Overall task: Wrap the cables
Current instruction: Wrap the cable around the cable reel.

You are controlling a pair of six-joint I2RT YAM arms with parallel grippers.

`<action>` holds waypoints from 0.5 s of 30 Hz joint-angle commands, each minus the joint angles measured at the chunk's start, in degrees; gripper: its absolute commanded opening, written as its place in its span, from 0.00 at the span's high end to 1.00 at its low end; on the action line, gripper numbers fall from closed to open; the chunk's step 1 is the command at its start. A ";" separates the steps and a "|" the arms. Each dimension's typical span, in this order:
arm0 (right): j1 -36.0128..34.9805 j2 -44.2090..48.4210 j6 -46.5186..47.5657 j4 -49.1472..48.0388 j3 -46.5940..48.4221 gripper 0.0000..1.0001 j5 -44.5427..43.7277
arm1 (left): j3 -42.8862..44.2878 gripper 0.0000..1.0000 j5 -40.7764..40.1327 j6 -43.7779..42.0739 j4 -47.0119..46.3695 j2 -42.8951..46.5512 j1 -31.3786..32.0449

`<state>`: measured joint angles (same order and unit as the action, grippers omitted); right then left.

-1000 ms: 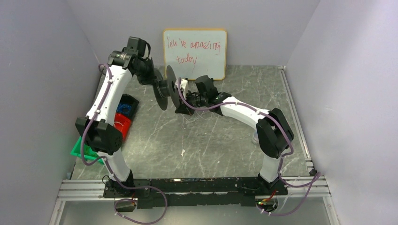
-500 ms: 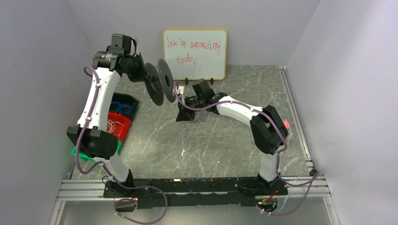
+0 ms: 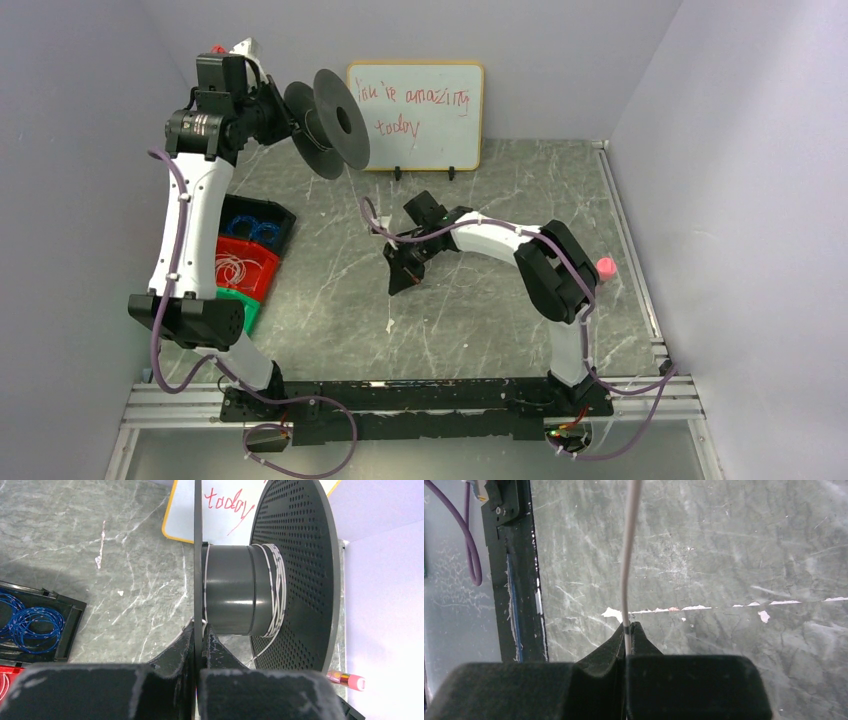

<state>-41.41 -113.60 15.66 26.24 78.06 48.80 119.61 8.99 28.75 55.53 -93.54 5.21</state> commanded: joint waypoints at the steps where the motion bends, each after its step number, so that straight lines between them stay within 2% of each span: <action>1: 0.77 1.60 1.77 1.10 0.56 1.00 2.76 | 1.94 0.98 1.60 1.48 -5.45 2.64 -0.85; 9: 7.23 4.17 -4.79 -3.98 -1.70 1.00 9.23 | -1.16 0.98 6.01 -1.21 -7.36 4.64 -2.97; 11: 9.45 4.84 -8.11 -7.27 -2.75 1.00 12.09 | -2.24 0.98 7.30 -1.86 -7.89 4.96 -3.02; 15: 12.51 5.44 -9.38 -7.70 -2.76 1.00 18.99 | -4.08 0.98 8.94 -2.75 -8.33 5.33 -3.02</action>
<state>-31.05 -111.96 9.19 22.37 75.22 58.57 115.85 13.47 27.27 53.63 -91.55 2.17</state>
